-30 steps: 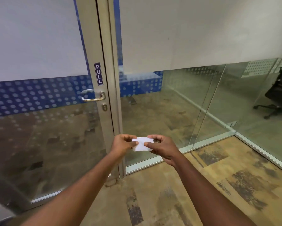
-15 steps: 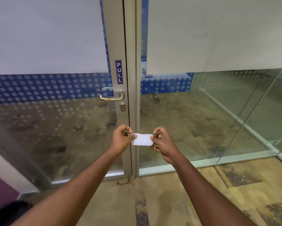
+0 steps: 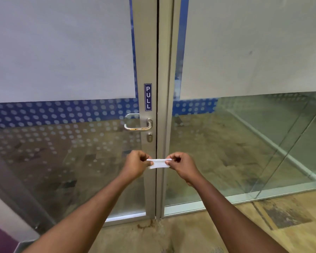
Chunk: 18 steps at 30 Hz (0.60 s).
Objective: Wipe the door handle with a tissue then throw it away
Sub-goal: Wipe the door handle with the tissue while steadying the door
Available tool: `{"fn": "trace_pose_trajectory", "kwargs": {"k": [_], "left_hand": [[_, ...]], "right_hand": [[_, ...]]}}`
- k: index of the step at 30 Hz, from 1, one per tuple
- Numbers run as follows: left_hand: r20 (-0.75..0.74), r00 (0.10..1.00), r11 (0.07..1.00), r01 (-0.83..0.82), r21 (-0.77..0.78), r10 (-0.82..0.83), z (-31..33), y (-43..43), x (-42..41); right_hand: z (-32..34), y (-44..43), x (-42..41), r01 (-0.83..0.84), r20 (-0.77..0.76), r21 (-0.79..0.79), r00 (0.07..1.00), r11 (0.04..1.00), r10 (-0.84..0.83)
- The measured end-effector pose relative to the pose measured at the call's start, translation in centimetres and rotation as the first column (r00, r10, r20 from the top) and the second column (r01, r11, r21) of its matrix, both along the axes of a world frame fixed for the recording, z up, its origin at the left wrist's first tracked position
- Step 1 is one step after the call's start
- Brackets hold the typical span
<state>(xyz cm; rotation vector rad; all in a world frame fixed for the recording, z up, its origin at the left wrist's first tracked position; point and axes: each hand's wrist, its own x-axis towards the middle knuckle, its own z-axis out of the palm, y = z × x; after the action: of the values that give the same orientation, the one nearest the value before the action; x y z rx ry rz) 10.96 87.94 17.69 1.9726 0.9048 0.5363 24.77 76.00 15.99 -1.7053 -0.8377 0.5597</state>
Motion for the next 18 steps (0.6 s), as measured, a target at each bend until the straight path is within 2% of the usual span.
{"fn": "trace_pose_trajectory", "kwargs": {"k": [3,5,10,14,18], "left_hand": [[-0.057,0.998,0.993,0.047,0.106,-0.041,1.1,3.6,0.3],[-0.067,0.995,0.991,0.077,0.110,-0.069,1.8,5.6,0.5],[0.078,0.990,0.990,0.125,-0.066,-0.120,2.7,10.5,0.0],[0.177,0.977,0.979,0.146,-0.141,-0.121,3.4,13.0,-0.2],[0.207,0.968,0.973,0.172,-0.152,-0.139,4.1,14.9,0.0]], "right_hand": [[1.2,3.1,0.0,0.034,-0.011,-0.021,0.999,0.999,-0.035],[1.9,4.9,0.2,0.032,-0.027,-0.023,0.999,0.999,-0.033],[2.8,9.2,-0.6,0.045,-0.117,0.045,0.992,0.998,-0.040],[3.3,10.5,-0.6,-0.041,-0.165,0.072,0.985,0.997,0.052],[3.7,11.7,-0.7,-0.075,-0.152,0.013,0.985,0.997,0.076]]}}
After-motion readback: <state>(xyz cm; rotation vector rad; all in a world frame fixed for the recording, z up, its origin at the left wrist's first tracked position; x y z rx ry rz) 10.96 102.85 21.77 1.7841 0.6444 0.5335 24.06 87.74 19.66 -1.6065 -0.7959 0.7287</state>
